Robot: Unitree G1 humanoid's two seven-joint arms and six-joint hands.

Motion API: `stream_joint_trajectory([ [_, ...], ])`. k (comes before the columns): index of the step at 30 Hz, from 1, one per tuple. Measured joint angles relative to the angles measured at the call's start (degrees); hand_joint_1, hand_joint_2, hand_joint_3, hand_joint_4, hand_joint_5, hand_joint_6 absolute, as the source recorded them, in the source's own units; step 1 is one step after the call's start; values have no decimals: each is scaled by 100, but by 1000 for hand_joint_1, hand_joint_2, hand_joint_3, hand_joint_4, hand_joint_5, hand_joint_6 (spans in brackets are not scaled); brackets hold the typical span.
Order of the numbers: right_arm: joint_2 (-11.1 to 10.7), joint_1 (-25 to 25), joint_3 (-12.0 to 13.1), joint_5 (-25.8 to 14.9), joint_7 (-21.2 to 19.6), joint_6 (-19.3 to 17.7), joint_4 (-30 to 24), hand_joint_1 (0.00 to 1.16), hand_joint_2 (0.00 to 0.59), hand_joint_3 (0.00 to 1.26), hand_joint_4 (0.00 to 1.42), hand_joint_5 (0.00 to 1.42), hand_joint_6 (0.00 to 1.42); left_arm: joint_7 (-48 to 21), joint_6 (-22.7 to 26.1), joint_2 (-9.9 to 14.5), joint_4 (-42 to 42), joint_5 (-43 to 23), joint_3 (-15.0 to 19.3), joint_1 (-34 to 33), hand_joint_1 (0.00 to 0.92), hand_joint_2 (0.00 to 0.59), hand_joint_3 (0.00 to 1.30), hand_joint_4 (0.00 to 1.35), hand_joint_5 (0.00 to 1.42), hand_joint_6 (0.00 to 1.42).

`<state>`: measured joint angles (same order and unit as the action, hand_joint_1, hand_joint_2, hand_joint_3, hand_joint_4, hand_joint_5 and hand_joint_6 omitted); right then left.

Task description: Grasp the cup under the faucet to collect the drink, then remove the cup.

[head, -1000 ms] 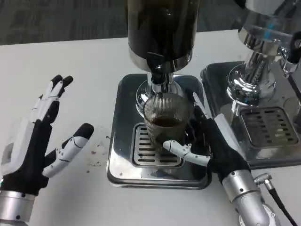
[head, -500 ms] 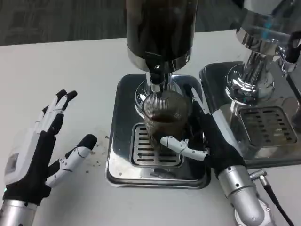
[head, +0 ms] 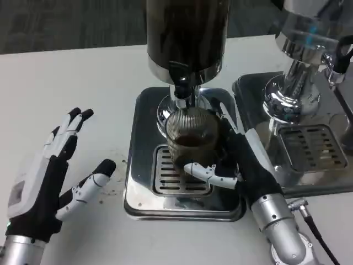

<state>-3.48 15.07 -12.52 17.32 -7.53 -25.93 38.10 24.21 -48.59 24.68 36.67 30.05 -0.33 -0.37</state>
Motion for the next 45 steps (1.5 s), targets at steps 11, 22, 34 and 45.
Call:
stream_joint_trajectory([
  [11,138,85,84,-125,-35,-175,262,938,189,131,392,357,419,21,48,0,-15,-52,16,68,0,197,115,0,104,25],
  [22,290,269,200,-120,-451,-281,585,1002,165,459,576,546,562,23,88,3,-138,-62,121,235,0,203,115,0,104,24],
  [34,304,391,264,-36,-871,-588,918,1050,121,569,638,655,683,22,90,8,-161,-88,138,235,0,203,115,0,104,24],
  [45,332,292,265,135,-1278,-640,836,1077,82,617,735,764,839,-22,90,8,-154,-132,117,215,0,200,115,0,104,24],
])
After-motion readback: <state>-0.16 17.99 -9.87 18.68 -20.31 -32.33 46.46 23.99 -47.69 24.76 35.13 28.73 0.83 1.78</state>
